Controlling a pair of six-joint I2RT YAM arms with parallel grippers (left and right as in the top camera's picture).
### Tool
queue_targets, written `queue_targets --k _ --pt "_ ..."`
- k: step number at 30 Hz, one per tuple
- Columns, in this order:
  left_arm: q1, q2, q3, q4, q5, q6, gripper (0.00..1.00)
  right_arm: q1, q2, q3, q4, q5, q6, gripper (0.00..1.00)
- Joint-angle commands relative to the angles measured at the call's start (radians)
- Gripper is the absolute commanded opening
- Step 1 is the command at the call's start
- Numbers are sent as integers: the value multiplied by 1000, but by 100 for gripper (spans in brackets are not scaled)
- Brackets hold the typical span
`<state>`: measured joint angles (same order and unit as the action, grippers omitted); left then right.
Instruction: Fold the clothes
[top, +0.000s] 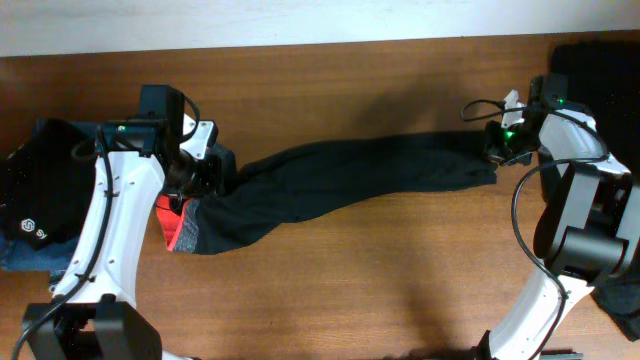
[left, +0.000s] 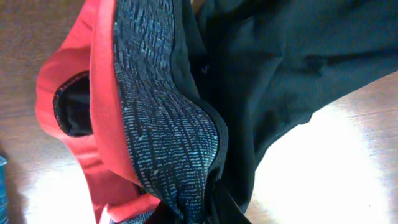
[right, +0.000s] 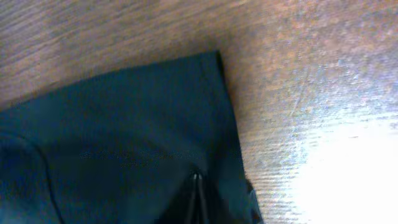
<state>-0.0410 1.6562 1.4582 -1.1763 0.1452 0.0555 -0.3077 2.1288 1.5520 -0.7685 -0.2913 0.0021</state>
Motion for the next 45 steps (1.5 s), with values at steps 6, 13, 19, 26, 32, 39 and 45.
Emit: queue_targets --k 6,13,19,26,32,39,45 --pt "-3 5 -5 57 -3 -11 10 3 3 1 -3 -12 18 4" --pt "-3 5 -5 57 -3 -11 10 -43 0 25 -79 -12 111 51" --pt "-3 5 -5 58 -3 -11 10 -87 -1 26 -156 -13 130 51" --pt "-3 5 -5 61 -3 -11 11 -79 -1 26 -163 -26 130 48" --pt "-3 5 -5 62 -3 -11 11 -78 -1 26 -162 -143 130 48" --pt "-3 5 -5 61 -3 -11 10 -78 -1 26 -159 -146 130 47" --pt "-3 5 -5 62 -3 -11 11 -78 -1 26 -170 -142 130 49"
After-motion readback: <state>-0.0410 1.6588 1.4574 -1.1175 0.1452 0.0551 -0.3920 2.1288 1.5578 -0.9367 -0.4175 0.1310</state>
